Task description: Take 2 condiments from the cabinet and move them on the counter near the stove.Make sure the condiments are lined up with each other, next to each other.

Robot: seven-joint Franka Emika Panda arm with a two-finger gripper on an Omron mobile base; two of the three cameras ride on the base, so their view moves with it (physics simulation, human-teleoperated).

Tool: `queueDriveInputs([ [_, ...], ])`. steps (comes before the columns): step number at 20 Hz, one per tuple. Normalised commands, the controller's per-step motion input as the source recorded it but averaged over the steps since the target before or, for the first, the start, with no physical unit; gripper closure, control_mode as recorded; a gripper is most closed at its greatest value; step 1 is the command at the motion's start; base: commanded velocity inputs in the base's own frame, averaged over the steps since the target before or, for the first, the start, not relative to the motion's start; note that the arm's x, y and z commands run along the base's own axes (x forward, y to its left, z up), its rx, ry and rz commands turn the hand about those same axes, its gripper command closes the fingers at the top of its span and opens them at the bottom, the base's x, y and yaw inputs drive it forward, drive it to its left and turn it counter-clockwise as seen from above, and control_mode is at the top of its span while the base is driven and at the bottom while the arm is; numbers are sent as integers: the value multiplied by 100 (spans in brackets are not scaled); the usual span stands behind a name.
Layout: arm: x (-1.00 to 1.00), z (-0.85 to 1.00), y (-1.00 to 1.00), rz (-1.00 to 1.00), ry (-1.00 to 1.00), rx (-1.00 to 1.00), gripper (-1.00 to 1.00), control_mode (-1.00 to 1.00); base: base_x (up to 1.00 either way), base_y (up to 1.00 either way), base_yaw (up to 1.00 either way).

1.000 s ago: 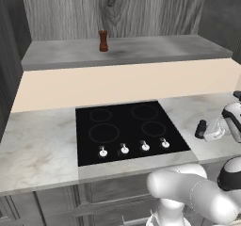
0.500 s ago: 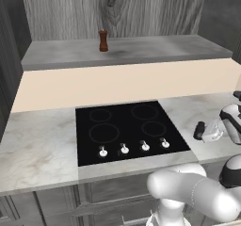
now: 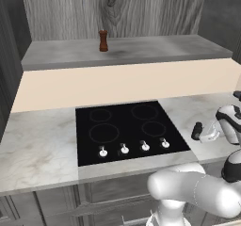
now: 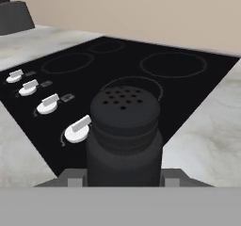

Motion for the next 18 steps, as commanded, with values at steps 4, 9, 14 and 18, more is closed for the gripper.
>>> queueDriveInputs([
  [4,14,-17,-9,0,0,0,100,-100,0,0,0],
  [9,14,-10,-10,0,0,0,100,-100,0,0,0],
  [14,11,-5,-8,0,0,1,100,-100,0,0,0],
  [18,12,-9,-8,0,0,1,100,-100,0,0,0],
])
